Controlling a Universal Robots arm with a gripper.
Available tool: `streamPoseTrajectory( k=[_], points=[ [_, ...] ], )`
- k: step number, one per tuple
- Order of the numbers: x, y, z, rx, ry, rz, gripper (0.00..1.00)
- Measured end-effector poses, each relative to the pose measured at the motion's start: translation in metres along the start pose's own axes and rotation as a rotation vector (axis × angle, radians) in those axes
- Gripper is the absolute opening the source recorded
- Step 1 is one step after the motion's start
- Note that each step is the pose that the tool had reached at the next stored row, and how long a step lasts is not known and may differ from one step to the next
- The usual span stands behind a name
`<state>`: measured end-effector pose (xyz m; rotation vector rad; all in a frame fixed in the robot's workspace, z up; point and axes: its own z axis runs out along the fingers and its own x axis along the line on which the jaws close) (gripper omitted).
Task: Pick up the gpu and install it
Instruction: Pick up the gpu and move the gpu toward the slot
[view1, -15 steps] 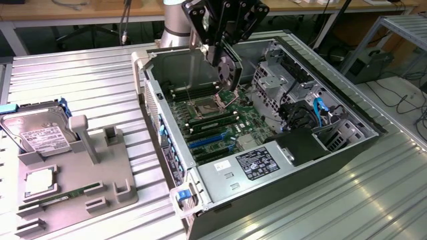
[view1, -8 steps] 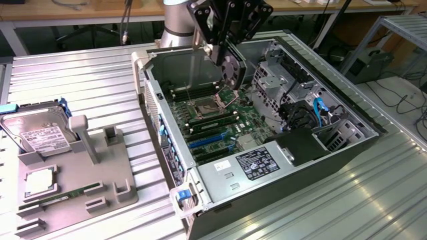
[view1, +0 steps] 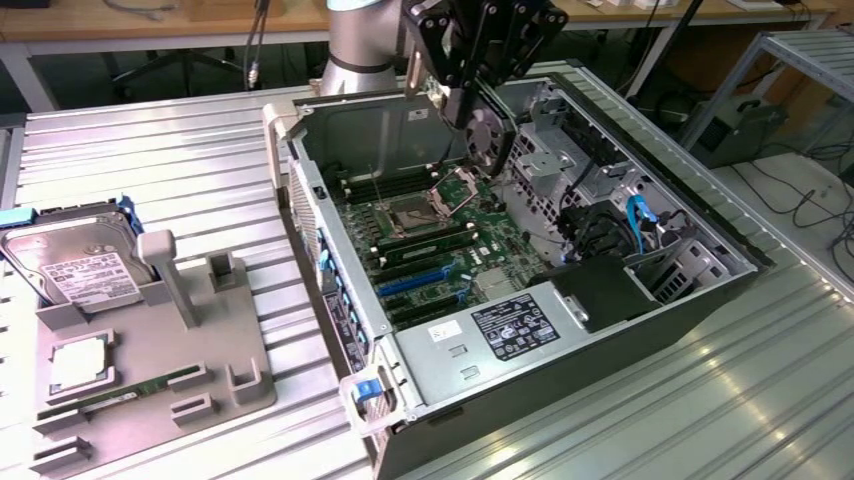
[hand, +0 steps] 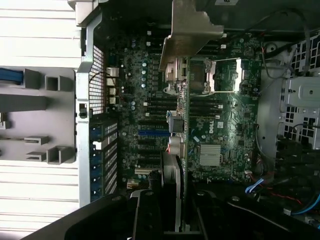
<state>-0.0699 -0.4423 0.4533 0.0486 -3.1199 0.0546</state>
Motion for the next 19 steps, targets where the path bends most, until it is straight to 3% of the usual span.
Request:
streamPoseTrajectory(
  k=[19],
  points=[
    [-0.030,-0.0009,-0.0001,-0.0001,0.0000,0.000,0.28]
  ],
)
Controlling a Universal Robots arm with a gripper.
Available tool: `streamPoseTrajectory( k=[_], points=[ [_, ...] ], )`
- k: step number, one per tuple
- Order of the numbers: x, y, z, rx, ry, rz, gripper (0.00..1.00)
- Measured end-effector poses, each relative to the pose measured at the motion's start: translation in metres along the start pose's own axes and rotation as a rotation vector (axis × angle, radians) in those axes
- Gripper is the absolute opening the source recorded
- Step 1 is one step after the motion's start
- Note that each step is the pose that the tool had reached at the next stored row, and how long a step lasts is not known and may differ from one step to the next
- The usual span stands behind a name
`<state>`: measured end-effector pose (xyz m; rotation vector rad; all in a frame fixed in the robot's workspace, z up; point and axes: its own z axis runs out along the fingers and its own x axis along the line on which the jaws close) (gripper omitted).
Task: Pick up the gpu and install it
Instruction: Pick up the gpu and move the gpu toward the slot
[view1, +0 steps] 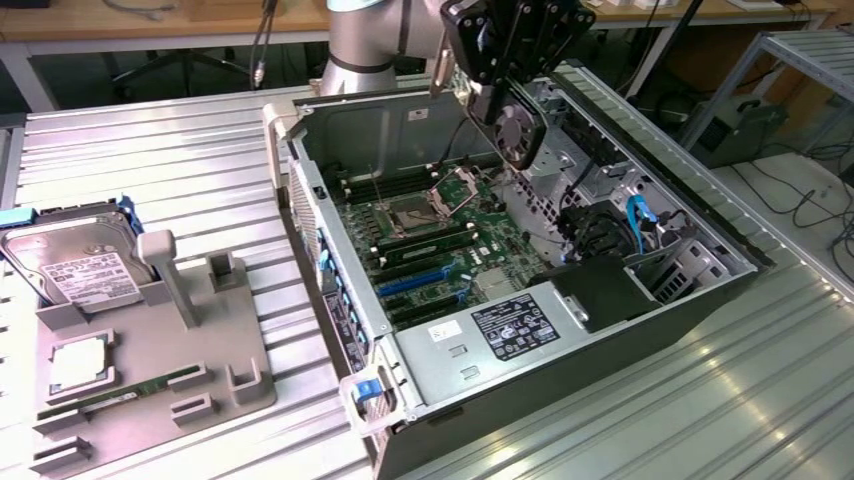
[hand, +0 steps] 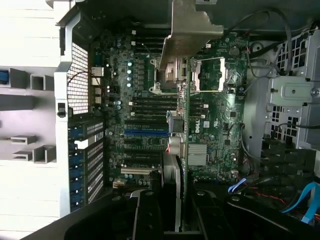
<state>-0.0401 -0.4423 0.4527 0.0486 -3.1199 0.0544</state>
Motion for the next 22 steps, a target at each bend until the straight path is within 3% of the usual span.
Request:
streamPoseTrajectory(
  k=[22],
  points=[
    [-0.058,-0.0018,-0.0001,0.0001,0.0000,0.000,0.28]
  ],
)
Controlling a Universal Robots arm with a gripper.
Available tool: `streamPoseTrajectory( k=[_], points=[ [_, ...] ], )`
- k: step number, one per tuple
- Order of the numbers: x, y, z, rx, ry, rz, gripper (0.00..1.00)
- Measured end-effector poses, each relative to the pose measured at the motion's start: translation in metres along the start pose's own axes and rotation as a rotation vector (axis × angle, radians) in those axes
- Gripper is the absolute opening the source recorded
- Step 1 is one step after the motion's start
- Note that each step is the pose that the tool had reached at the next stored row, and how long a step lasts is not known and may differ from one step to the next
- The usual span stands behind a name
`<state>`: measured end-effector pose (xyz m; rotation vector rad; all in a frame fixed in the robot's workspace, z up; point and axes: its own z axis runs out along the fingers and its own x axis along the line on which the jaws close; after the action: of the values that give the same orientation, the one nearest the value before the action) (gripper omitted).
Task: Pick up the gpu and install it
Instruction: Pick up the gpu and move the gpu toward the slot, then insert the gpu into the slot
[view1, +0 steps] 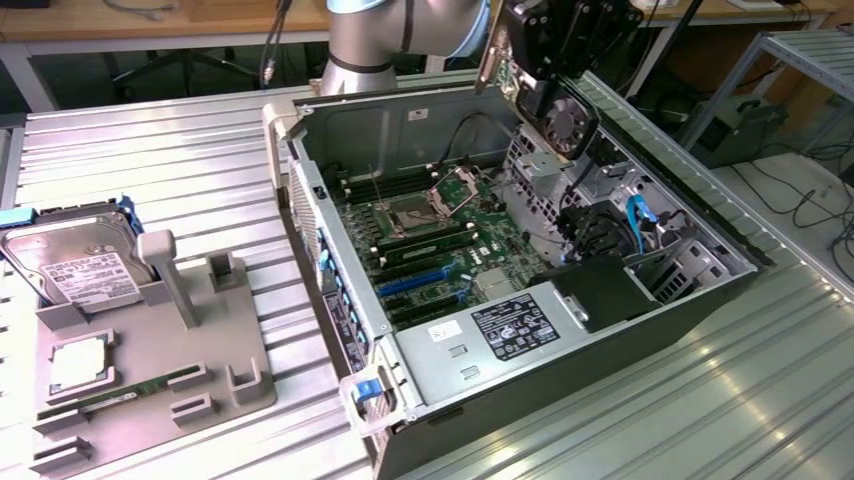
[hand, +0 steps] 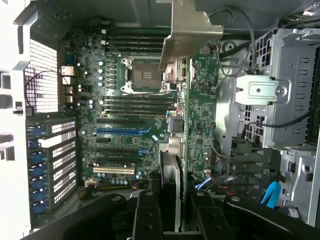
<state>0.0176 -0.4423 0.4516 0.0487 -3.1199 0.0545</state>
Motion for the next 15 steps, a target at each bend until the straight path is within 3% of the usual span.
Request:
streamPoseTrajectory(
  k=[15],
  points=[
    [-0.0022,-0.0001,0.0001,0.0000,0.0000,0.000,0.28]
  ],
)
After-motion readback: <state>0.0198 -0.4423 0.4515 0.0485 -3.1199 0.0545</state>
